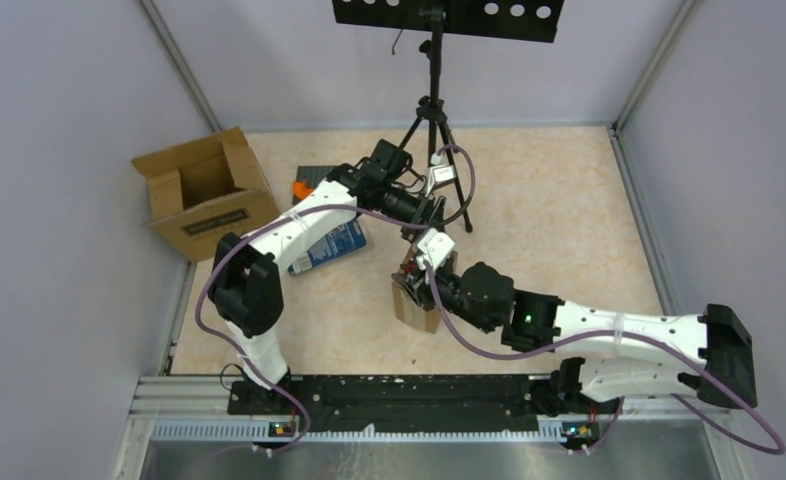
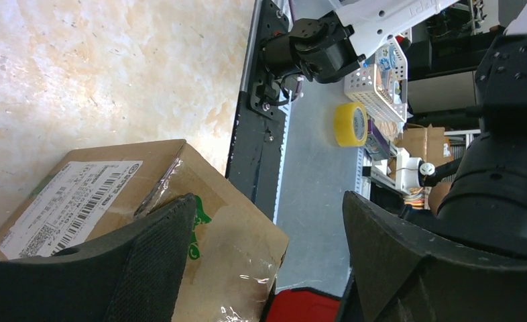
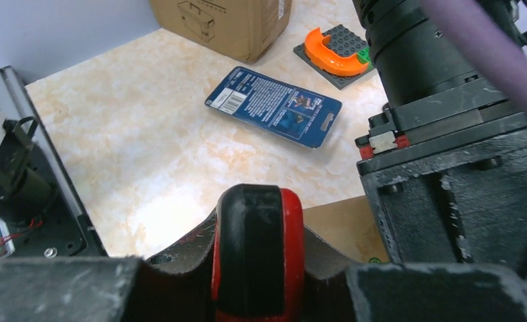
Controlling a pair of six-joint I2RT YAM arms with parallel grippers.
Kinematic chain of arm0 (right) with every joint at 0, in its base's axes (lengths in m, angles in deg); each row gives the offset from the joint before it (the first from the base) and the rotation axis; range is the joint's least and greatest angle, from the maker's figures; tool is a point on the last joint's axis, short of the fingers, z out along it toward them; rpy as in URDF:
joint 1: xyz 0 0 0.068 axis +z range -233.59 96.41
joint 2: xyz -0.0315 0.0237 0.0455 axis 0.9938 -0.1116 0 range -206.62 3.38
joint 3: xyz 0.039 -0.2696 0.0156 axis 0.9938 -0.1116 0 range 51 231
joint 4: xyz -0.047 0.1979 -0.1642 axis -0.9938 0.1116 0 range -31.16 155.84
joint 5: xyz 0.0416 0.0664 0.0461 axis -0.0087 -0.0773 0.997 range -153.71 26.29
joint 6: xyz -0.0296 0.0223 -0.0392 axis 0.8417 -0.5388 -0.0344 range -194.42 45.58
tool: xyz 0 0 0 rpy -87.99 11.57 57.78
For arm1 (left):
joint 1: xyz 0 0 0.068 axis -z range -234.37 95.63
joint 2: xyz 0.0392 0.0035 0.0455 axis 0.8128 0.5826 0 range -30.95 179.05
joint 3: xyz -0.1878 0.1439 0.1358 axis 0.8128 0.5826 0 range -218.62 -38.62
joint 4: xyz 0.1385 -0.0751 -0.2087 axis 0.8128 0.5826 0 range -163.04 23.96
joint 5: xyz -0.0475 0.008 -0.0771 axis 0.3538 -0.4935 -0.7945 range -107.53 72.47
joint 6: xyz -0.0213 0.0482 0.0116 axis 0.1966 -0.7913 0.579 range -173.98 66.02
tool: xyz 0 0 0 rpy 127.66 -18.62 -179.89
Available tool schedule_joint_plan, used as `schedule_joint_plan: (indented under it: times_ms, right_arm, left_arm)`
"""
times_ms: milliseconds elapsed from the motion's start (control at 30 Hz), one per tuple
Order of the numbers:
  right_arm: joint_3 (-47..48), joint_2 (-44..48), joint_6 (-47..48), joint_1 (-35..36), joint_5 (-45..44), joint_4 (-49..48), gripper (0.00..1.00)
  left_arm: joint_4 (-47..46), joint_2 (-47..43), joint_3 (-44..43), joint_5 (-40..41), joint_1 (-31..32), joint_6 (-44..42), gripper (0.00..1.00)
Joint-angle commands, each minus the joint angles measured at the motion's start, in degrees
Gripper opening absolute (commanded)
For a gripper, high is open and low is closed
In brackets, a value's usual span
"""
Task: Unpack the express box
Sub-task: Cut the express box at the center of the board.
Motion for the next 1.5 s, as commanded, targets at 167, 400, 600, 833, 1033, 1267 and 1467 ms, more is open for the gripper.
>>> schedule_joint_plan:
  times_ms: [167, 400, 600, 833, 1033, 1267, 1467]
  right_arm:
    - [3.7, -3.0, -5.4, 0.9, -6.5, -8.0, 0.0]
    - [4.5, -3.9, -5.9, 0.9, -10.6, -8.9, 0.0]
    - [6.0, -7.0, -7.2, 0.8, -15.3, -10.9, 0.0]
    - [7.0, -9.3, -9.9, 0.9, -16.3, -12.2, 0.0]
    - [7.4, -10.6, -7.9, 0.9, -15.0, -14.5, 0.0]
    - [7.8, -10.7, -6.3, 0.9, -14.2, -13.7, 0.0]
    - [11.0, -9.8, -2.7, 0.9, -9.5, -8.4, 0.0]
  left_arm:
    - [0.6, -0.8, -1.3, 20.8, -1.7, 3.6, 0.95]
    - [-4.4, -11.8, 7.3, 28.7, -10.0, 11.8, 0.99]
    - [-5.3, -16.7, 11.9, 26.4, -12.2, 11.7, 0.98]
    - [-4.7, -21.6, 19.0, 26.0, -13.1, 11.5, 0.97]
    - [-8.2, -23.8, 27.5, 23.4, -13.1, 12.5, 0.87]
    - [-8.5, -24.9, 31.3, 25.1, -14.7, 9.7, 0.73]
    - [-6.8, -22.3, 31.8, 24.4, -15.2, 5.3, 0.66]
